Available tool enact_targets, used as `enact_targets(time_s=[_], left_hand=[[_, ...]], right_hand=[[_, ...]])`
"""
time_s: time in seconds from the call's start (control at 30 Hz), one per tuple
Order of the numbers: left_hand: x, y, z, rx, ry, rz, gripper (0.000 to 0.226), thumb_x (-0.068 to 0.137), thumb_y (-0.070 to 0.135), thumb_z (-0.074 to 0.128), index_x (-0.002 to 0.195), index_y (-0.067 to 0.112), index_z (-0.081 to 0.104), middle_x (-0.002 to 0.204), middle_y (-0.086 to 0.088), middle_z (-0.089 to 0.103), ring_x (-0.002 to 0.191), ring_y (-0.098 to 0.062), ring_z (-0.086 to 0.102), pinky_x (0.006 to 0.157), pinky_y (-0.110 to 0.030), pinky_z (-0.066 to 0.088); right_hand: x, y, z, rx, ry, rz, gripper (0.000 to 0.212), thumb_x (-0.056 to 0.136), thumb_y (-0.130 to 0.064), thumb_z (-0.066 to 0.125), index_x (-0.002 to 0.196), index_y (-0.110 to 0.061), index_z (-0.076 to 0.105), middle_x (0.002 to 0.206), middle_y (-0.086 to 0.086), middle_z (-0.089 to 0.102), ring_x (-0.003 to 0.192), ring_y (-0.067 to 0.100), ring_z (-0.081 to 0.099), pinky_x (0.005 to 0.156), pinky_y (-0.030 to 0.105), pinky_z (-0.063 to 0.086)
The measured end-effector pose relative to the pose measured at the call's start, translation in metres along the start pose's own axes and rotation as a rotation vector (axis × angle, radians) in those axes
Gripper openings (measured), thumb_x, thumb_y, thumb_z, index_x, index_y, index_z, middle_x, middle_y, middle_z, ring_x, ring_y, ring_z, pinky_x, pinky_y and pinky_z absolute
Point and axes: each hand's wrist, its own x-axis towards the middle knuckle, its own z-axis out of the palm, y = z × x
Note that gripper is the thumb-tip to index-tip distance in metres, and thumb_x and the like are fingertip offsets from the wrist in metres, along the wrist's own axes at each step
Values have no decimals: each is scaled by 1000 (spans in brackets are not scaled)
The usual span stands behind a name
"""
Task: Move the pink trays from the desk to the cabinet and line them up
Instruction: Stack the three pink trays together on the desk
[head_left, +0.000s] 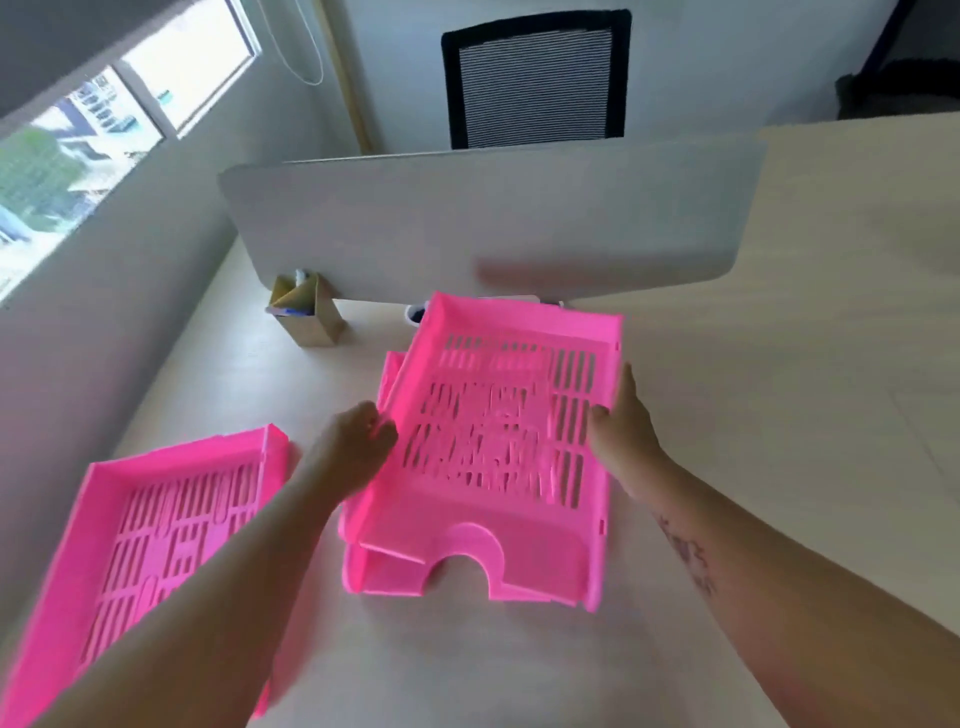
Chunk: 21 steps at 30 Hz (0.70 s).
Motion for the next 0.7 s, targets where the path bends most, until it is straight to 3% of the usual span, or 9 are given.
enact_targets(time_s=[0.13, 0.23, 0.37, 0.43, 0.57, 0.7], left_hand=[[1, -36, 7, -56, -6, -51, 27, 97, 24, 48, 76, 6, 50, 65, -5, 52, 60, -26, 50, 53, -31, 37], [-1, -52, 12, -89, -13, -46, 27, 97, 23, 46, 75, 7, 49, 66, -7, 54, 60, -26, 52, 55, -33, 43], [-4, -60, 19, -145, -60, -57, 27, 100, 20, 43, 76, 7, 46, 69, -9, 56, 58, -23, 51, 53, -34, 45], [-6, -61, 22, -177, -56, -53, 28, 99, 21, 42, 82, 0, 50, 73, -15, 59, 62, -28, 54, 59, -39, 51], [-9, -65, 23, -234, -47, -66, 28, 98, 20, 43, 81, -1, 49, 66, -9, 53, 56, -23, 45, 51, -32, 35], [-18, -66, 28, -245, -83, -87, 28, 100, 24, 45, 77, 8, 43, 67, -4, 51, 54, -16, 43, 47, -29, 35]], right_hand=[[1, -10, 30, -36, -52, 15, 69, 99, -7, 32, 157, -22, -1, 105, 12, 61, 49, 16, 44, 43, 28, 36], [2, -12, 43, -67, -89, 46, 68, 101, -10, 32, 157, -23, -5, 131, 26, 57, 45, 13, 38, 42, 28, 33], [10, -9, 58, -67, -86, 61, 70, 101, -8, 31, 157, -28, -6, 133, 29, 55, 47, 15, 39, 47, 33, 37], [13, -10, 62, -53, -55, 61, 70, 100, -7, 30, 157, -28, -4, 136, 24, 53, 48, 15, 40, 47, 32, 37], [14, -14, 62, -71, -39, 52, 68, 101, -6, 28, 157, -28, -2, 154, 17, 37, 50, 15, 43, 44, 28, 37], [11, -15, 59, -122, -49, 53, 67, 102, -7, 28, 157, -31, -3, 158, 16, 31, 46, 12, 38, 41, 26, 35]])
